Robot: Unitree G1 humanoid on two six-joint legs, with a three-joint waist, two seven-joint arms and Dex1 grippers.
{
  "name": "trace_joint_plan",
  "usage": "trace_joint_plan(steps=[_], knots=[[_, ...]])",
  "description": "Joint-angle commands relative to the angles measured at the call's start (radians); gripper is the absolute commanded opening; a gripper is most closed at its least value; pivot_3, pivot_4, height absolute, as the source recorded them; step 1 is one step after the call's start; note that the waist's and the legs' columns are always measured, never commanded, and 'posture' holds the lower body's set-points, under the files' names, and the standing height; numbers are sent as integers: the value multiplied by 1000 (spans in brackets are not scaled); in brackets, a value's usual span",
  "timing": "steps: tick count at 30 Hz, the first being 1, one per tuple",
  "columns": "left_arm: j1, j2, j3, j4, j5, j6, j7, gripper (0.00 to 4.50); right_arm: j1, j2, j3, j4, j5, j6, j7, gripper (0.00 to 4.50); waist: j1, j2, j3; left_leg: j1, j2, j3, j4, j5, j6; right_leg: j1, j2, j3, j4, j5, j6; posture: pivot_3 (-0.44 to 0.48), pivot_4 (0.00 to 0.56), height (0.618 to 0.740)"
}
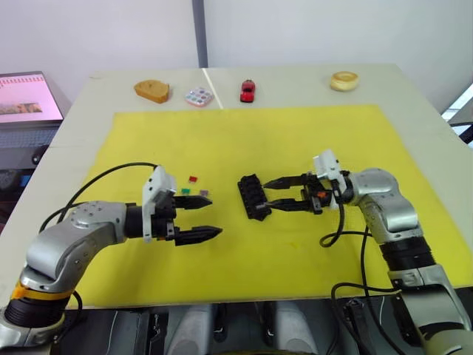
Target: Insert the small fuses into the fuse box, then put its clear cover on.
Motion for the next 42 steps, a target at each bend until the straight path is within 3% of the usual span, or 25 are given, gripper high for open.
trace_joint_plan(steps=[1, 2, 3, 29, 42], knots=[[-25, 20, 24, 4, 11, -21, -20, 4114, 0, 19, -9, -11, 1, -6, -26, 658, 0, 0, 0, 0, 0, 0, 0, 0, 0, 0, 0, 0, 0, 0, 0, 0, 150, 740], [-27, 25, 25, 7, 16, -25, -22, 4114, 5, 19, -4, -5, -5, -16, -18, 150, 1, 0, 0, 0, 0, 0, 0, 0, 0, 0, 0, 0, 0, 0, 0, 0, 150, 740], [-30, 26, 27, 12, 21, -29, -21, 4114, 10, 16, 3, 0, -11, -25, -8, 61, 1, 0, 0, 0, 0, 0, 0, 0, 0, 0, 0, 0, 0, 0, 0, 0, 150, 740], [-3, 19, 21, 18, 79, -70, -33, 4114, 48, 31, 80, 139, -178, -208, -28, 61, -2, 0, 0, 0, 0, 0, 1, 0, 0, 1, 1, -1, 0, 0, 0, 0, 150, 740], [-4, 1, 17, 37, 95, -85, -22, 4114, 54, 16, 94, 146, -177, -236, 12, 61, -2, -1, -1, 2, 0, 0, 1, 0, 0, 2, 1, -1, 0, 0, 0, 0, 150, 740]])
